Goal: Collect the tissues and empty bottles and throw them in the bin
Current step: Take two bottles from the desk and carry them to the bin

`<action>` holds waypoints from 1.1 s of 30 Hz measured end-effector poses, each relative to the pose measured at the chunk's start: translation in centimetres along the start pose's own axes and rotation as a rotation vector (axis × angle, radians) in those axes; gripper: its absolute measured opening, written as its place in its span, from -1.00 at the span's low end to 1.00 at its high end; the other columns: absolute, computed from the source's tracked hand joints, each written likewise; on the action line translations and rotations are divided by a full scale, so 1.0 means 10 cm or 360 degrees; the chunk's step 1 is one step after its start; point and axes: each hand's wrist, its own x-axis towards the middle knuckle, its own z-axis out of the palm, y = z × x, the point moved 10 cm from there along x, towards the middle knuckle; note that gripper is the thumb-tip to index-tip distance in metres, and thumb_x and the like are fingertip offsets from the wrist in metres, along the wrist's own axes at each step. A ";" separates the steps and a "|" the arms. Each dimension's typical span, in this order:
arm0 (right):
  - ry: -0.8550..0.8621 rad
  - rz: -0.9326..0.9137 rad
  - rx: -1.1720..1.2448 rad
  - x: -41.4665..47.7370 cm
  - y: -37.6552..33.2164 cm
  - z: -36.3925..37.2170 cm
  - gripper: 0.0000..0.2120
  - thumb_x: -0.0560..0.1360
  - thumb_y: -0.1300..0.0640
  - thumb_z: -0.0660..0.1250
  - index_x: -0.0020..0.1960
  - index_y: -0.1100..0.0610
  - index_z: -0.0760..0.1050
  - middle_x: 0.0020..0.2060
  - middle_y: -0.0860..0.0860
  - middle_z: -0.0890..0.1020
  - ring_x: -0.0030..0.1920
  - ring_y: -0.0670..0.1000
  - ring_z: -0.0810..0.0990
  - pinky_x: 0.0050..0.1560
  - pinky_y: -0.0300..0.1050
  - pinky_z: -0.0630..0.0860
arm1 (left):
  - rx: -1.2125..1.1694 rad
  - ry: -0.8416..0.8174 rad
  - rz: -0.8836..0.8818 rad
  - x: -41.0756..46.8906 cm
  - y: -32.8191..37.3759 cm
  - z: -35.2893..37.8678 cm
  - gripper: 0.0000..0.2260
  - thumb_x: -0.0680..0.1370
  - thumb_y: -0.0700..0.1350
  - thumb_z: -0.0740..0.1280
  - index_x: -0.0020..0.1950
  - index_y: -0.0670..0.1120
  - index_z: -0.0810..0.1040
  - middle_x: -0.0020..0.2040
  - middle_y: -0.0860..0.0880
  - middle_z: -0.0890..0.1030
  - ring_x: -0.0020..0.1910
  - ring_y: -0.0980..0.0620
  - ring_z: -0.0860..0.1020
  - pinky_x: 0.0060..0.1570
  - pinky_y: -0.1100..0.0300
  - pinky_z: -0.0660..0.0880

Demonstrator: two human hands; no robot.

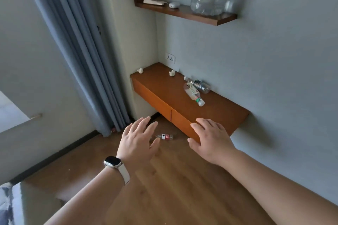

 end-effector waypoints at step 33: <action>-0.0060 0.0365 0.0072 2.82 1.40 0.51 -0.46 0.56 -0.29 0.01 0.43 -0.05 0.28 0.43 0.03 0.35 0.42 0.08 0.30 0.38 0.08 0.30 | 0.0050 -0.0561 0.0369 3.17 -0.51 1.63 -0.55 0.60 0.16 0.11 0.49 0.13 0.27 0.54 0.05 0.24 0.53 -0.01 0.16 0.47 -0.05 0.10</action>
